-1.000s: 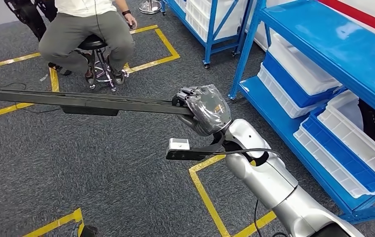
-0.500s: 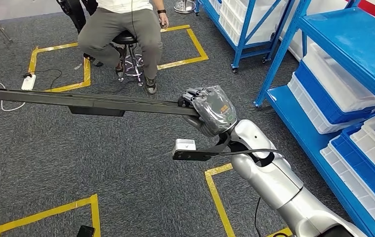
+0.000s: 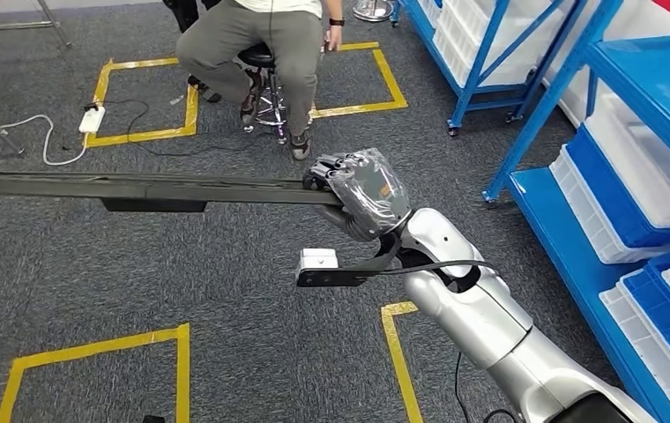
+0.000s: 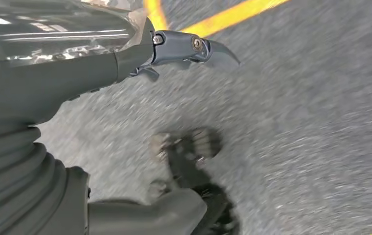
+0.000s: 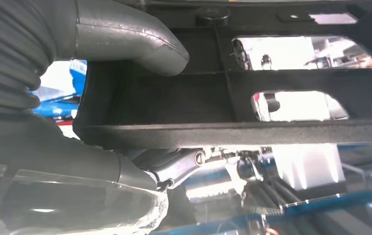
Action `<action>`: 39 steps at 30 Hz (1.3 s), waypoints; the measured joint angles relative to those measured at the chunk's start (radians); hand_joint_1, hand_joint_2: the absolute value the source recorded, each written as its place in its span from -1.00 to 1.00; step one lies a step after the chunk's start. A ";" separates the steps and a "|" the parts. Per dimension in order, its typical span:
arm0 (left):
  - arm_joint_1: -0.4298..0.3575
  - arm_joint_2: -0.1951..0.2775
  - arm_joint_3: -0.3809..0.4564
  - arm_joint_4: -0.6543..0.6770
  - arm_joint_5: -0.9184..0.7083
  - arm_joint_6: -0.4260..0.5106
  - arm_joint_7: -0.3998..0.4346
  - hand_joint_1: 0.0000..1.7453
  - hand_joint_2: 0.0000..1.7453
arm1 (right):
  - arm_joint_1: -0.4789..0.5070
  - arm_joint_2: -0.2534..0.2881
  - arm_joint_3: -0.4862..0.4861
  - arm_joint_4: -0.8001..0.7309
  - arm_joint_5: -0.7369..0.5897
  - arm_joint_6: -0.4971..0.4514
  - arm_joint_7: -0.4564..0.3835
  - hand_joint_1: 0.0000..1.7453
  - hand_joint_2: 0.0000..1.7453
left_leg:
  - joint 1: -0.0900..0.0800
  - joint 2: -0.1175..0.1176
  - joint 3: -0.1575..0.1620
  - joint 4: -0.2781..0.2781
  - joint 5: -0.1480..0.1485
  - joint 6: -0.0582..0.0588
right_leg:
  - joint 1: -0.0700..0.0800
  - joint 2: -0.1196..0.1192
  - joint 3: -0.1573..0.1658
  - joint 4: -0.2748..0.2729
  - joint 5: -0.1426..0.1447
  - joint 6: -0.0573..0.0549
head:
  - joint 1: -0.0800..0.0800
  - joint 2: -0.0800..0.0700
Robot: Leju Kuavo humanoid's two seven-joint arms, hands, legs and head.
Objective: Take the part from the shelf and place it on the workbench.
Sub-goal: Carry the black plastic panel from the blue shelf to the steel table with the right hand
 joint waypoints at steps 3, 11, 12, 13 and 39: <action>0.000 0.004 -0.005 0.005 0.004 -0.025 0.050 -1.00 1.00 | 0.002 -0.001 0.000 -0.006 0.007 0.000 0.010 0.90 1.00 | -0.001 -0.030 -0.003 -0.004 0.007 0.019 | -0.002 0.004 -0.007 0.019 -0.018 0.006 | 0.002 0.000; -0.022 0.009 -0.007 0.008 0.029 -0.050 0.171 -1.00 1.00 | 0.029 -0.020 -0.007 -0.031 0.038 0.019 0.029 0.90 1.00 | -0.003 -0.111 -0.003 -0.012 0.017 0.038 | -0.015 0.092 -0.109 0.206 -0.072 0.019 | 0.004 0.000; -0.026 0.009 -0.009 0.008 0.027 -0.053 0.173 -1.00 1.00 | 0.030 -0.022 -0.010 -0.038 0.044 0.023 0.032 0.90 1.00 | -0.002 -0.119 -0.003 -0.012 0.018 0.038 | -0.016 0.102 -0.074 0.128 -0.041 0.023 | 0.004 0.000; -0.031 0.008 -0.013 0.008 0.025 -0.054 0.173 -1.00 1.00 | 0.030 -0.023 -0.013 -0.046 0.049 0.027 0.034 0.90 1.00 | -0.002 -0.127 -0.004 -0.012 0.019 0.035 | -0.016 0.113 -0.043 0.065 -0.015 0.022 | 0.004 0.000; -0.063 0.008 -0.052 0.008 0.002 -0.030 0.150 -1.00 1.00 | 0.109 -0.035 -0.066 -0.125 0.094 0.070 0.014 0.90 1.00 | -0.013 -0.079 0.035 -0.047 0.012 0.050 | -0.014 0.082 -0.138 0.252 -0.085 -0.008 | -0.002 0.000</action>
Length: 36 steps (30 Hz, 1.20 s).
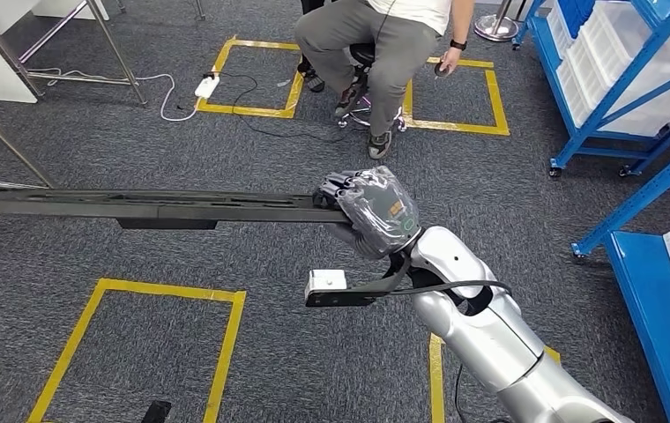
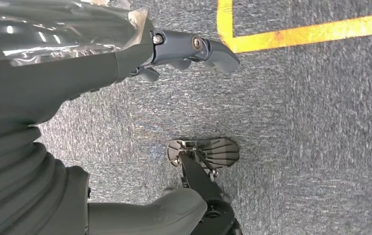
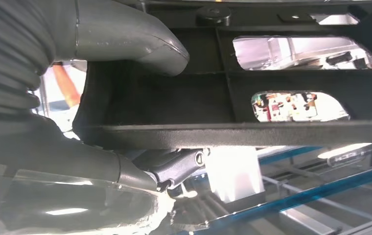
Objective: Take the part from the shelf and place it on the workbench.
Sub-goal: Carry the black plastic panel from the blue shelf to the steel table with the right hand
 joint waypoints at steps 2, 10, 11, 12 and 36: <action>0.005 0.000 0.000 0.000 0.003 0.001 -0.004 -1.00 1.00 | 0.003 0.000 0.000 0.000 0.001 0.001 -0.004 0.90 1.00 | 0.002 -0.021 0.000 0.001 0.000 -0.001 | -0.009 0.003 -0.004 0.005 0.013 0.016 | 0.000 0.000; 0.030 0.003 0.000 0.001 0.010 0.021 -0.025 -1.00 1.00 | 0.000 0.007 -0.002 -0.006 0.005 0.021 -0.013 0.90 1.00 | 0.014 -0.077 -0.021 0.003 0.010 -0.042 | -0.025 0.045 0.120 -0.261 0.119 0.032 | -0.001 0.000; 0.033 0.003 0.000 0.001 0.010 0.021 -0.027 -1.00 1.00 | 0.000 0.009 -0.003 -0.007 0.006 0.022 -0.013 0.90 1.00 | 0.013 -0.059 -0.029 0.021 -0.004 -0.045 | -0.025 0.035 0.122 -0.264 0.121 0.023 | -0.002 0.000; 0.032 0.004 0.000 0.001 0.009 0.021 -0.028 -1.00 1.00 | 0.000 0.010 -0.004 -0.009 0.006 0.023 -0.013 0.90 1.00 | 0.012 -0.035 -0.047 0.064 -0.031 -0.047 | -0.025 0.025 0.123 -0.267 0.123 0.013 | -0.003 0.000; 0.026 0.008 0.004 0.001 0.011 0.033 -0.032 -1.00 1.00 | 0.009 0.006 -0.021 -0.028 0.007 0.040 -0.020 0.90 1.00 | 0.007 -0.067 0.006 -0.003 0.000 -0.012 | -0.037 0.051 0.092 -0.209 0.104 0.056 | 0.001 0.000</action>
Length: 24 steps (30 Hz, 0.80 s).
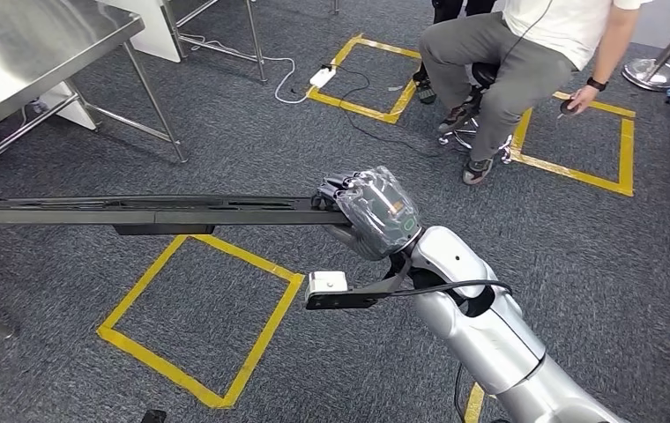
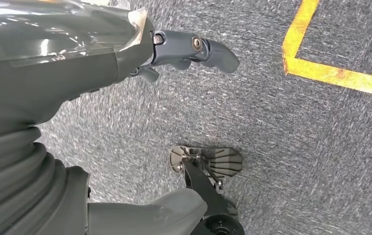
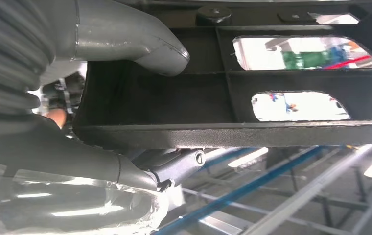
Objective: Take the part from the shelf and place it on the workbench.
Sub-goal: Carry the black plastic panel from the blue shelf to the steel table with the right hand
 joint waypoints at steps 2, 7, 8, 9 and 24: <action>0.001 0.001 0.000 0.000 -0.001 0.000 -0.001 -1.00 1.00 | 0.001 -0.001 -0.001 -0.002 0.000 0.000 0.000 0.90 1.00 | 0.003 -0.019 -0.011 0.002 0.004 -0.017 | 0.001 0.022 0.019 -0.040 0.010 -0.003 | 0.000 0.000; 0.007 0.000 0.000 0.001 -0.005 -0.001 -0.001 -1.00 1.00 | 0.003 0.003 -0.002 -0.008 0.000 0.002 0.000 0.90 1.00 | 0.005 0.040 -0.056 0.082 -0.046 -0.040 | 0.006 -0.027 0.023 -0.053 0.024 -0.041 | -0.007 0.000; 0.005 0.001 0.000 0.001 -0.005 -0.001 -0.001 -1.00 1.00 | 0.004 0.003 -0.003 -0.009 0.000 0.003 0.000 0.90 1.00 | 0.004 0.062 -0.084 0.148 -0.081 -0.041 | 0.010 -0.038 0.023 -0.053 0.023 -0.047 | -0.008 0.000; 0.004 0.001 0.000 0.001 -0.006 -0.001 -0.001 -1.00 1.00 | 0.006 0.003 -0.004 -0.010 0.000 0.004 0.000 0.90 1.00 | 0.004 0.072 -0.113 0.215 -0.111 -0.041 | 0.015 -0.050 0.023 -0.053 0.023 -0.051 | -0.008 0.000; -0.001 0.003 0.000 0.001 -0.006 -0.003 0.003 -1.00 1.00 | 0.011 0.002 -0.007 -0.020 0.000 0.012 -0.001 0.90 1.00 | -0.017 0.077 0.029 -0.031 0.003 0.025 | 0.033 -0.060 -0.060 0.139 -0.074 -0.051 | -0.004 0.000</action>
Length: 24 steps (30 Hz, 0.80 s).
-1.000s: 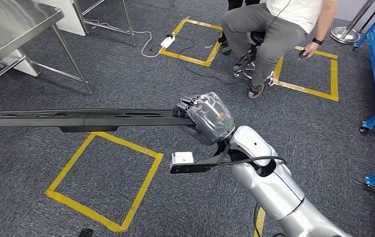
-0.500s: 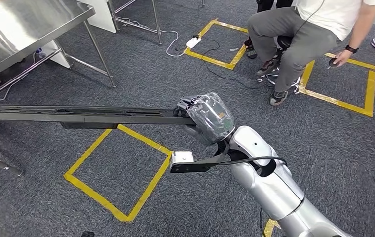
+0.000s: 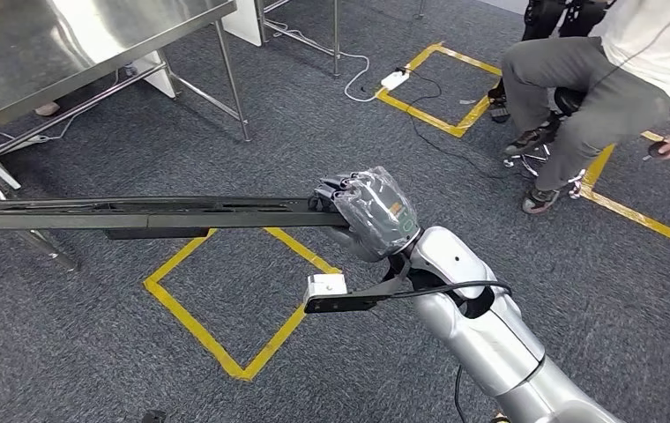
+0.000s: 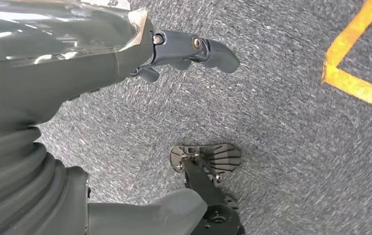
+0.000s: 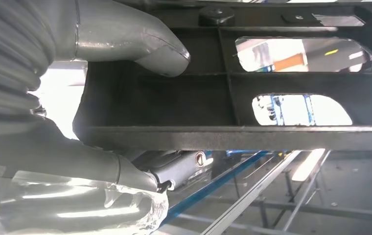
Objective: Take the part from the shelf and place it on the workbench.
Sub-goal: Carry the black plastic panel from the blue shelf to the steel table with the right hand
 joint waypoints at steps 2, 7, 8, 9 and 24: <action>0.000 -0.001 0.000 0.000 0.000 0.000 0.000 -1.00 1.00 | 0.005 -0.003 0.000 0.000 0.000 0.000 0.000 0.90 1.00 | 0.001 -0.023 -0.001 0.001 0.001 -0.001 | -0.005 0.008 -0.037 0.080 -0.020 0.009 | 0.001 0.000; 0.000 -0.001 0.000 0.000 0.001 0.001 0.000 -1.00 1.00 | 0.005 -0.006 0.001 0.000 0.000 0.001 0.000 0.90 1.00 | 0.007 -0.082 -0.015 0.021 -0.004 -0.022 | -0.030 0.062 0.078 -0.162 0.083 0.047 | 0.001 0.000; 0.000 -0.001 0.000 0.000 0.000 0.001 0.001 -1.00 1.00 | 0.007 -0.006 0.001 -0.001 0.000 0.002 -0.001 0.90 1.00 | 0.008 -0.091 -0.023 0.026 -0.003 -0.029 | -0.031 0.074 0.086 -0.181 0.086 0.045 | 0.000 0.000; 0.002 0.000 0.000 0.000 0.000 0.001 0.002 -1.00 1.00 | 0.008 -0.006 0.001 -0.002 0.001 0.003 -0.001 0.90 1.00 | 0.009 -0.100 -0.029 0.027 -0.001 -0.036 | -0.028 0.075 0.086 -0.181 0.085 0.039 | -0.001 0.000; 0.000 0.001 0.000 0.000 -0.008 0.002 0.006 -1.00 1.00 | 0.010 -0.001 -0.002 -0.020 0.003 0.018 -0.002 0.90 1.00 | -0.019 0.067 -0.010 0.037 -0.029 -0.013 | 0.002 -0.070 0.090 -0.190 0.087 -0.006 | -0.008 0.000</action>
